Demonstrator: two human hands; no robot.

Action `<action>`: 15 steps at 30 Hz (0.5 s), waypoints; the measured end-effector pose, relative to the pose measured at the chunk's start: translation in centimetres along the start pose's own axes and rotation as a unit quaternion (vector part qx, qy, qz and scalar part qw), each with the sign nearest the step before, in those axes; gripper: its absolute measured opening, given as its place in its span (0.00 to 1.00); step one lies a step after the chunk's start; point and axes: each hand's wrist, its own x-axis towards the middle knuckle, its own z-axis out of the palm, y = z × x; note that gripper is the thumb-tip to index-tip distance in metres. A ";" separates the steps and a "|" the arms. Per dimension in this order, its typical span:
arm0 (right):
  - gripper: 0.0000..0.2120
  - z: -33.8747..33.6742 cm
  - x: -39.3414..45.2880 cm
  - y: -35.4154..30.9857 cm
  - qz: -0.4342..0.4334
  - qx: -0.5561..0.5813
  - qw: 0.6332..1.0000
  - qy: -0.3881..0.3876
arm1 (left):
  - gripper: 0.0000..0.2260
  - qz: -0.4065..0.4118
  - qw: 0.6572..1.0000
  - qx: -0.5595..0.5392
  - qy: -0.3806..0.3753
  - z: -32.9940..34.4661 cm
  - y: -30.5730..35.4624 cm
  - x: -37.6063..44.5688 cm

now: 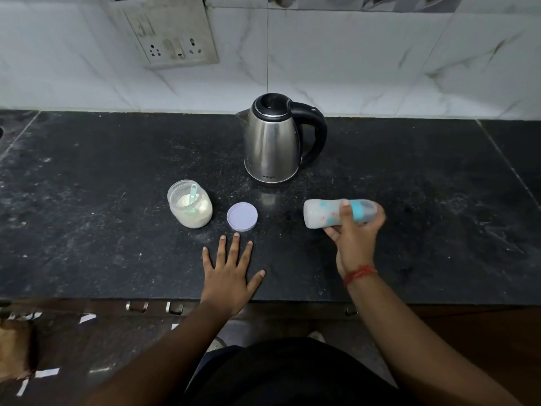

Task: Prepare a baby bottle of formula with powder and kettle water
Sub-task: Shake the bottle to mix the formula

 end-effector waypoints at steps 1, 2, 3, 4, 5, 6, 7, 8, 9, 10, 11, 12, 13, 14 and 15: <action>0.23 0.1 0.0 -0.3 0.011 0.007 1.000 -0.023 | 0.36 0.001 1.000 -0.001 0.001 0.0 0.0 0.0; 0.23 0.0 0.0 -0.4 0.020 -0.014 0.997 -0.068 | 0.37 0.000 1.000 -0.001 0.001 0.1 -0.1 0.0; 0.24 0.0 0.1 -0.6 0.019 -0.035 0.994 -0.098 | 0.37 -0.002 1.000 -0.002 0.000 0.0 -0.1 0.0; 0.25 0.0 0.3 -0.7 0.007 -0.039 0.995 -0.087 | 0.37 -0.003 1.000 0.000 -0.002 0.0 -0.1 0.0; 0.24 0.0 0.3 -1.0 -0.003 -0.017 0.999 -0.041 | 0.37 -0.004 1.000 0.002 -0.004 0.0 -0.1 0.0; 0.24 -0.1 0.5 -1.1 -0.007 0.016 1.000 0.002 | 0.37 -0.004 1.000 0.002 -0.003 0.0 0.0 0.0; 0.24 -0.1 0.6 -1.3 -0.003 0.031 0.999 0.014 | 0.36 -0.004 1.000 0.001 -0.001 0.0 0.0 0.0; 0.25 0.0 0.4 -1.4 0.005 0.011 1.000 -0.011 | 0.36 -0.004 1.000 0.000 0.001 0.0 0.0 0.0; 0.27 -0.1 0.3 -1.2 0.011 -0.029 0.998 -0.057 | 0.36 -0.003 1.000 0.000 0.002 0.0 -0.1 -0.1; 0.28 -0.2 0.2 -1.0 0.012 -0.062 0.994 -0.091 | 0.37 -0.002 1.000 0.000 0.003 0.0 -0.1 0.0; 0.27 -0.2 0.1 -0.8 0.005 -0.062 0.995 -0.082 | 0.37 -0.003 1.000 0.000 0.001 0.0 -0.1 0.0; 0.26 -0.3 0.1 -1.0 -0.004 -0.030 0.999 -0.034 | 0.37 -0.003 1.000 0.000 -0.001 -0.1 -0.1 0.0; 0.24 -0.5 0.1 -1.1 -0.007 0.015 1.000 0.013 | 0.37 -0.002 1.000 -0.001 -0.001 -0.1 0.0 0.0; 0.23 -0.6 0.2 -1.3 0.001 0.044 0.999 0.028 | 0.36 -0.002 1.000 -0.001 0.001 -0.2 0.1 -0.1; 0.24 -0.5 0.2 -1.5 0.013 0.037 0.999 0.002 | 0.36 -0.003 1.000 -0.003 0.004 -0.2 0.1 -0.1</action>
